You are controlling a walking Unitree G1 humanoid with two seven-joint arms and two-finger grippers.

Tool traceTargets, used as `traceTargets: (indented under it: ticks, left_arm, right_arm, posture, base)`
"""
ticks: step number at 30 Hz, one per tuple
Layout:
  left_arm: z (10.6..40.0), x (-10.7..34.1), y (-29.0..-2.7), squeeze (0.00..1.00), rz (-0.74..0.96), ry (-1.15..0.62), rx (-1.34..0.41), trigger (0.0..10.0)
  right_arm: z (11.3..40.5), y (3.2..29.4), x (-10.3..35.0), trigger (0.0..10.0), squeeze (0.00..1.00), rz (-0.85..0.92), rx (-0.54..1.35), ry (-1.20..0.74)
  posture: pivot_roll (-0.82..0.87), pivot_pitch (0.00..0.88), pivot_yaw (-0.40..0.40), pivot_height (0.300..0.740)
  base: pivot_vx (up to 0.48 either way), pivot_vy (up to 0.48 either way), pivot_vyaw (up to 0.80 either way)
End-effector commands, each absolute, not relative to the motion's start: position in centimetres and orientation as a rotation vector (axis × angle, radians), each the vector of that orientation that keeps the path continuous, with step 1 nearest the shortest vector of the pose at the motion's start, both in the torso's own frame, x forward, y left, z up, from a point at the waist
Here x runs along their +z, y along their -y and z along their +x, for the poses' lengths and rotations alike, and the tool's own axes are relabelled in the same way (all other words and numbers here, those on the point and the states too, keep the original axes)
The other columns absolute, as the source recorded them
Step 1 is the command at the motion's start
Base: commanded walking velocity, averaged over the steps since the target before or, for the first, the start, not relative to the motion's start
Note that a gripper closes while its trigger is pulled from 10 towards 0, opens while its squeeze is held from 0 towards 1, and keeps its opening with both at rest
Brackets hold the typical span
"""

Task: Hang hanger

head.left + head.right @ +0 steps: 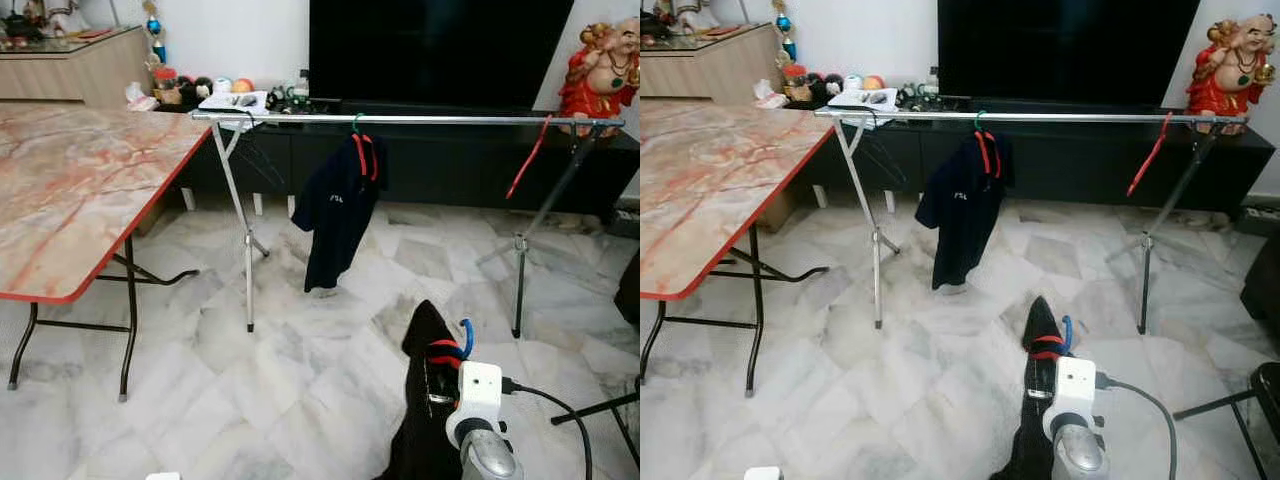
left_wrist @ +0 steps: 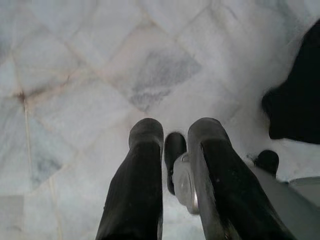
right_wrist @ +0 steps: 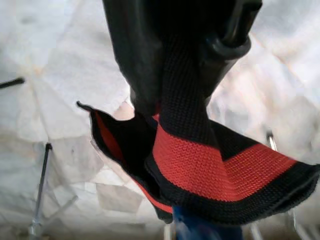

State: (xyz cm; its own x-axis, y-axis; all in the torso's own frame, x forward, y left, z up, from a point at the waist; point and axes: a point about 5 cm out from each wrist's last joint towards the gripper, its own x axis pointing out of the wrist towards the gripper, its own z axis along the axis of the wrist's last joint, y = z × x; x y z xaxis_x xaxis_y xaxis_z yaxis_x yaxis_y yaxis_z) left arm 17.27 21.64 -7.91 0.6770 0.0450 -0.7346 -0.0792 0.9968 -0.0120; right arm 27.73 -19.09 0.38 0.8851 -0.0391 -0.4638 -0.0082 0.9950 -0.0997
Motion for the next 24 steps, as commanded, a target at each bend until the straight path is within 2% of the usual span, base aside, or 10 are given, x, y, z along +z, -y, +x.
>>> traceTargets:
  ticks: [1, 7, 8, 12, 15, 16, 24]
  left_arm:
    - [18.4, -7.2, -22.0, 0.0, 0.006, -0.775, 0.038, 10.0]
    - [23.1, -3.8, -21.7, 0.0, 0.174, -0.565, -0.135, 10.0]
    - [23.1, -3.8, -21.7, 0.0, 0.174, -0.565, -0.135, 10.0]
    - [26.0, -1.2, -20.1, 0.0, 0.279, -0.414, -0.323, 10.0]
    - [26.7, -0.4, -18.4, 0.0, 0.372, -0.367, -0.482, 10.0]
    - [27.0, -0.1, -17.4, 0.0, 0.431, -0.352, -0.579, 10.0]
    - [27.6, 0.8, -16.2, 0.0, 0.477, -0.335, -0.717, 10.0]
  right_arm:
    - [28.2, 18.6, 0.6, 10.0, 0.0, -0.168, 0.065, -0.499]
    - [29.2, 18.7, 1.6, 10.0, 0.0, -0.401, 0.387, -0.499]
    - [29.2, 18.7, 1.6, 10.0, 0.0, -0.401, 0.387, -0.499]
    - [29.7, 18.3, 2.5, 10.0, 0.0, -0.477, 0.584, -0.479]
    - [29.5, 17.7, 2.9, 10.0, 0.0, -0.534, 0.752, -0.477]
    - [29.3, 17.5, 3.1, 10.0, 0.0, -0.581, 0.862, -0.474]
    - [29.8, 17.6, 5.9, 10.0, 0.0, -0.575, 1.038, -0.399]
  posture:
    - [0.12, 0.017, 0.01, 0.74]
    - [0.12, 0.011, 0.013, 0.74]
    - [0.12, 0.011, 0.013, 0.74]
    - [0.12, 0.006, 0.013, 0.74]
    - [0.12, 0.003, 0.01, 0.74]
    - [0.12, 0.001, 0.005, 0.74]
    - [0.11, 0.0, -0.004, 0.74]
  base:
    - [0.0, 0.0, 0.0]
    - [0.0, 0.0, 0.0]
    - [0.0, 0.0, 0.0]
    - [0.0, 0.0, 0.0]
    - [0.0, 0.0, 0.0]
    - [0.0, 0.0, 0.0]
    - [0.0, 0.0, 0.0]
